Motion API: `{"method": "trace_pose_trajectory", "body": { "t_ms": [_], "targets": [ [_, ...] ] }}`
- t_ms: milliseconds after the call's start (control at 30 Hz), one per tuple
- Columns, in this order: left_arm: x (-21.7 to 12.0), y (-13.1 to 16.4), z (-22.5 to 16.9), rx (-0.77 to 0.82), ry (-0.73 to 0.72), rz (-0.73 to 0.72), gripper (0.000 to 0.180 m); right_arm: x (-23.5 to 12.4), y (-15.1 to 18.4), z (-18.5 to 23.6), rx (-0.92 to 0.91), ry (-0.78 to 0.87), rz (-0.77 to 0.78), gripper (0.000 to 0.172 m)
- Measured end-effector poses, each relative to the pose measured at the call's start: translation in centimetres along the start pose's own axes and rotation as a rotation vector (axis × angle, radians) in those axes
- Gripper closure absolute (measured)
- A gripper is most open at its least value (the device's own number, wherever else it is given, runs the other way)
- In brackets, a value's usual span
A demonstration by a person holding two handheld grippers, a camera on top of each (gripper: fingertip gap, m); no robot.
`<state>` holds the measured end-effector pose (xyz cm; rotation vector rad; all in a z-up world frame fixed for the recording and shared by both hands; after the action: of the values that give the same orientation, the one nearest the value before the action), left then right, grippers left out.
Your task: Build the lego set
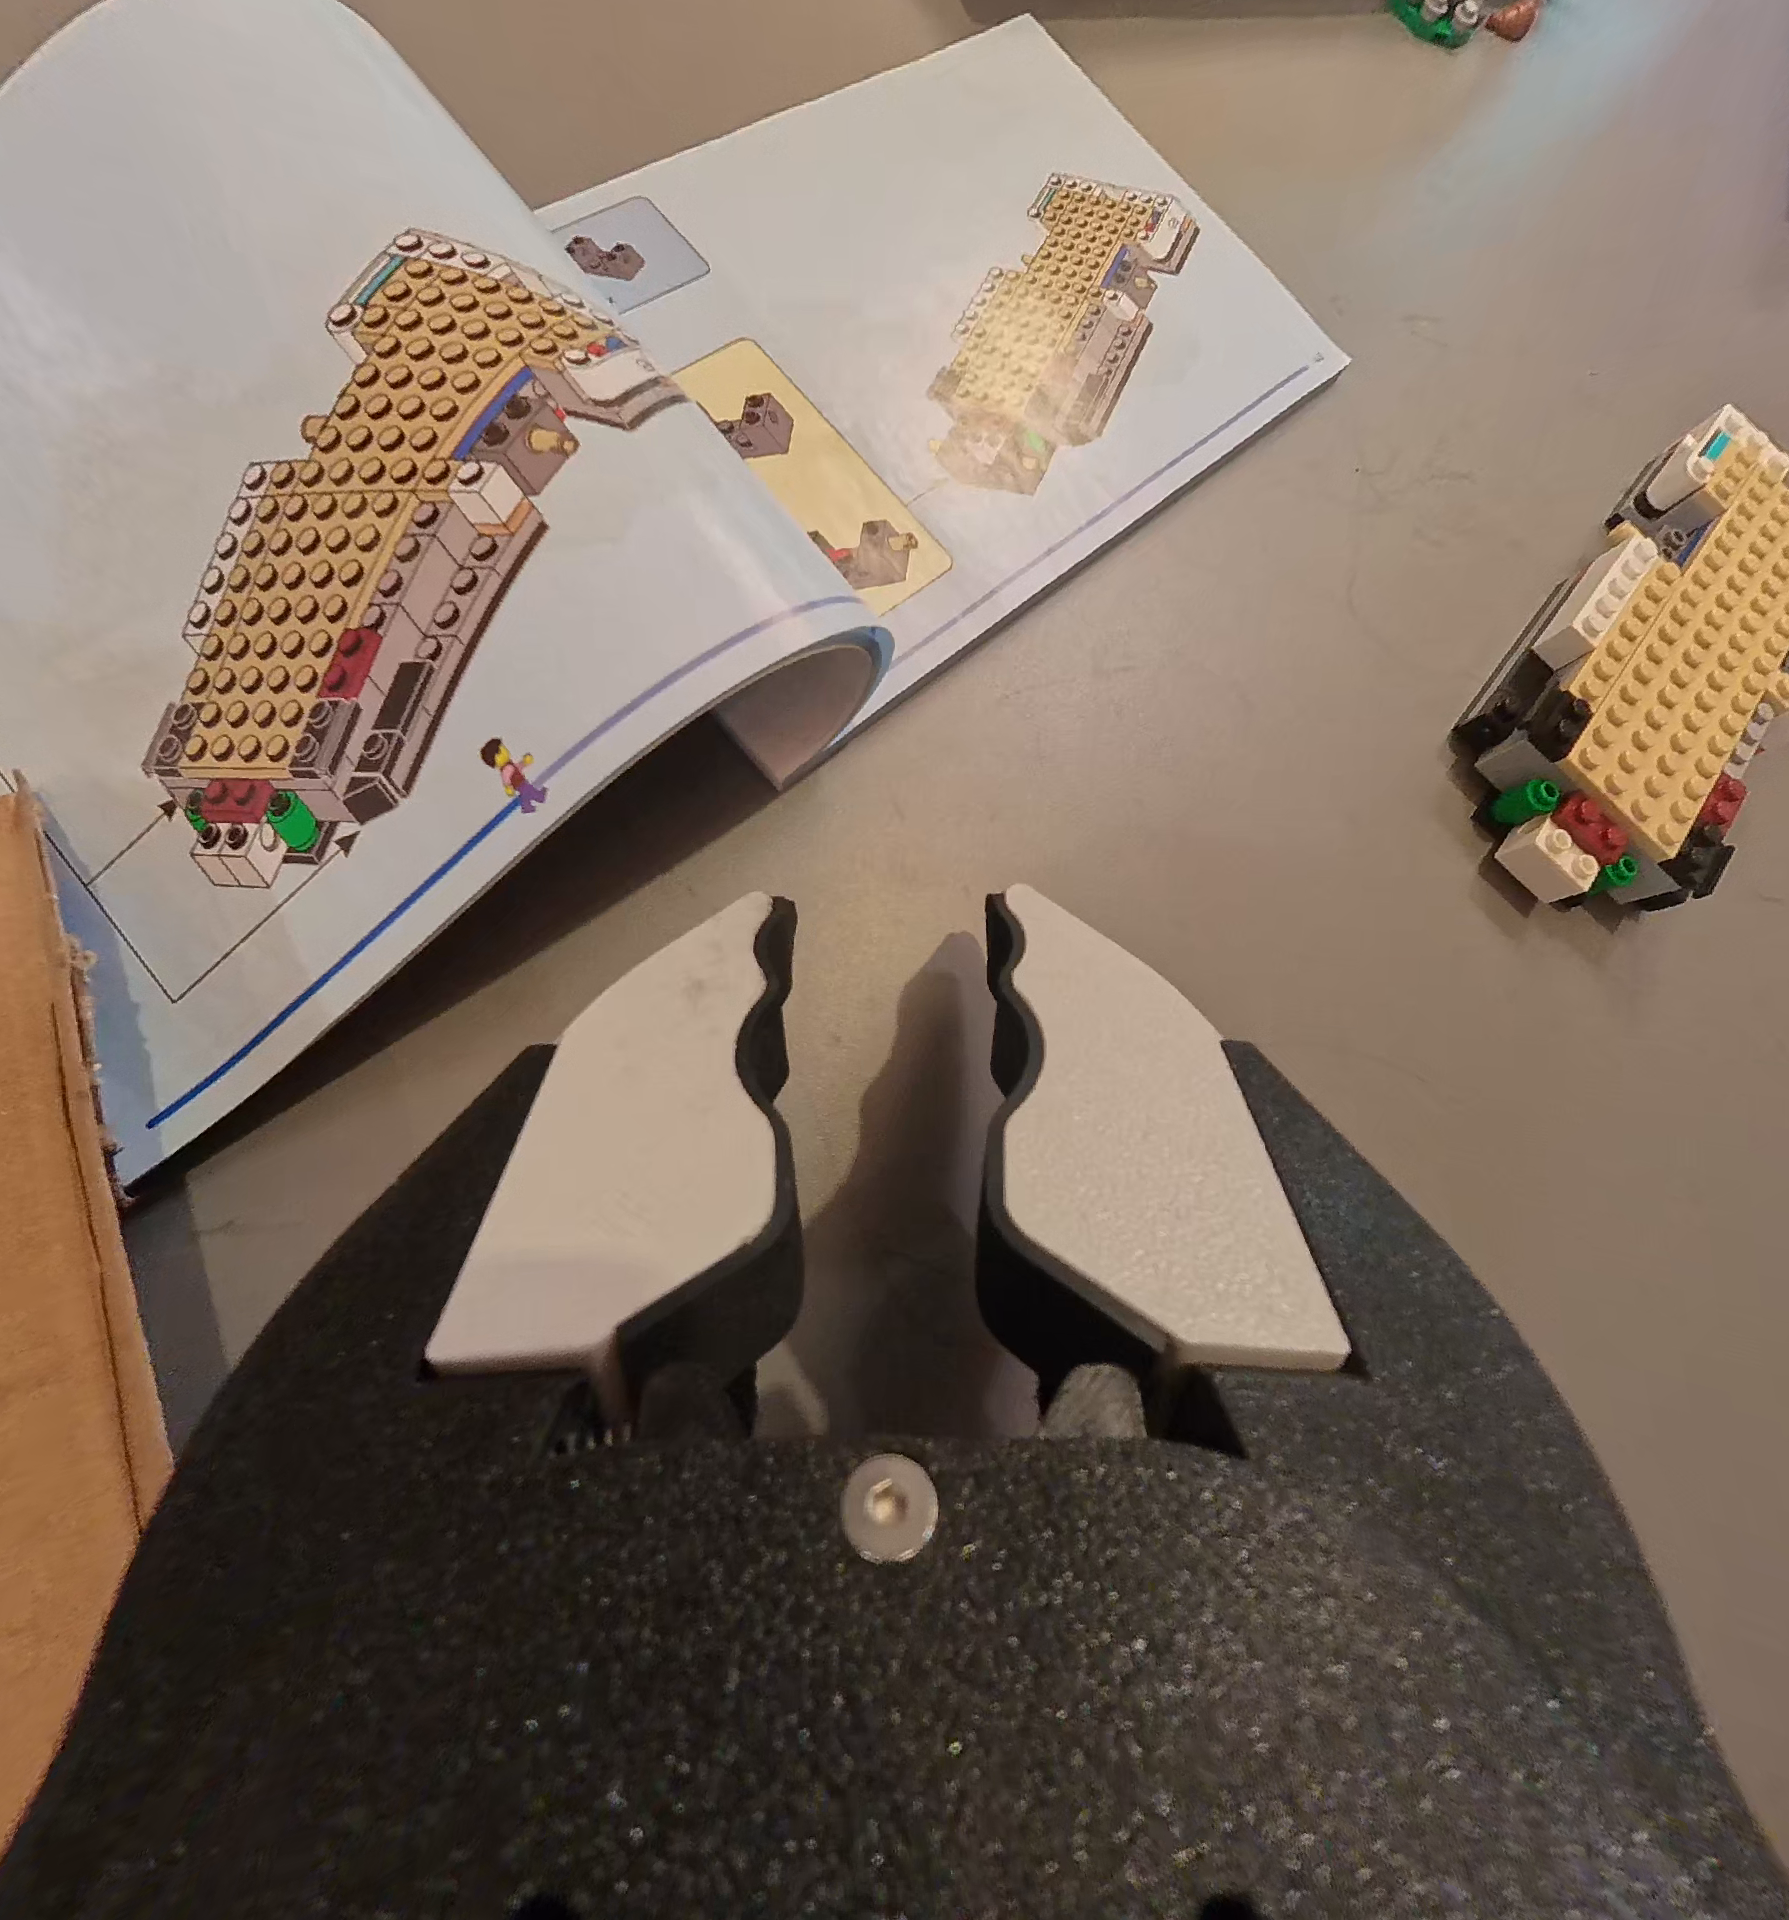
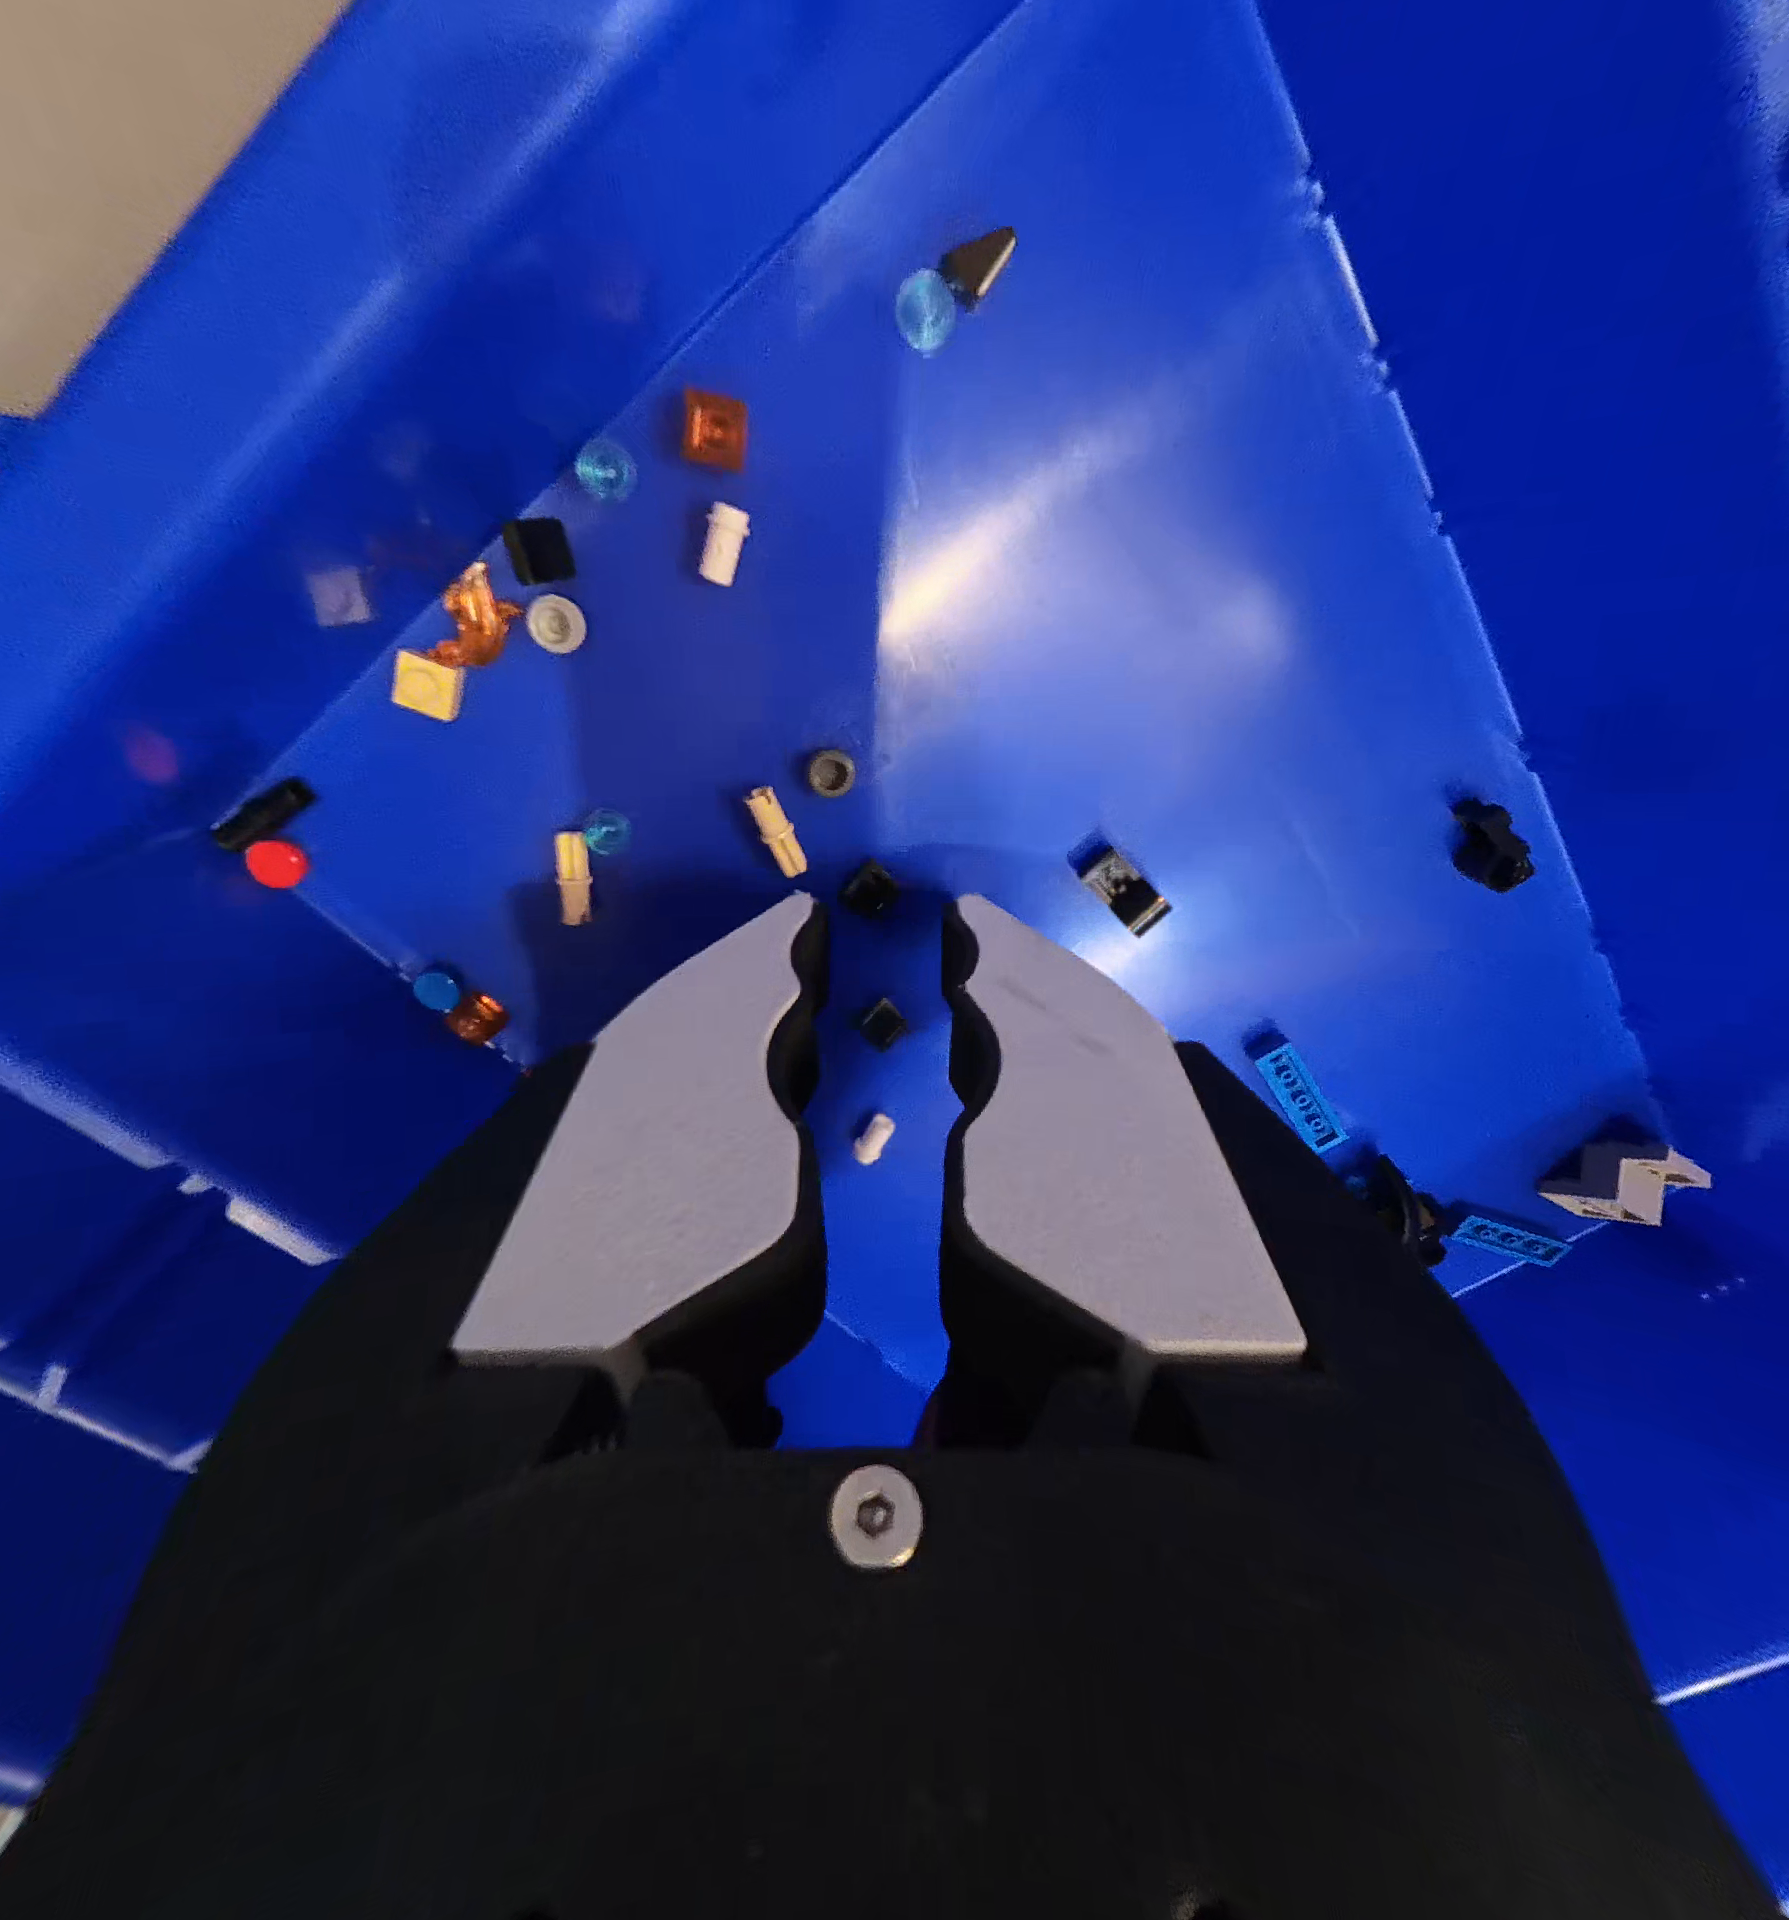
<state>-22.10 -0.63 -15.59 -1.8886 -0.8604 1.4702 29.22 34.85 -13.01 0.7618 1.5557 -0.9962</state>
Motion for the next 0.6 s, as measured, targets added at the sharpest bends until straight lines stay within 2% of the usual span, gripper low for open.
{"method": "trace_pose_trajectory", "body": {
  "t_ms": [133, 300, 367, 500, 600],
  "targets": [
    [0.0, 0.0, -0.1, 0.011, -0.002, 0.004, 0.144, 0.1, -0.4, 0.2, 0.003, -0.030, -0.009, 0.161],
    [0.0, 0.0, -0.2, 0.019, 0.003, 0.004, 0.144, -0.2, -0.8, 0.4, -0.007, -0.014, 0.015, 0.162],
    [0.0, 0.0, -0.2, 0.020, 0.003, 0.003, 0.144, -1.6, -1.7, 0.5, 0.000, 0.009, -0.049, 0.171],
    [0.0, 0.1, -0.3, 0.022, 0.006, 0.005, 0.144, -6.1, -5.9, 1.5, -0.021, 0.050, -0.244, 0.170],
    [0.0, 0.1, -0.3, 0.022, 0.009, 0.004, 0.144, -6.7, -7.3, 2.1, -0.066, 0.110, -0.170, 0.167]
  ]
}}
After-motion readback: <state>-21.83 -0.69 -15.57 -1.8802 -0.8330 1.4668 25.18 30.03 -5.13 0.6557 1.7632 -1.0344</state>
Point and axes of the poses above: each gripper's, where its closed fingertips meet, x out along the fingers, y out of its underside, z = x × y across the jaws, the point moved 10 cm from there along -x, back along the fingers, and after that the axes turned 6 degrees about -z, right-handed, at the moved point
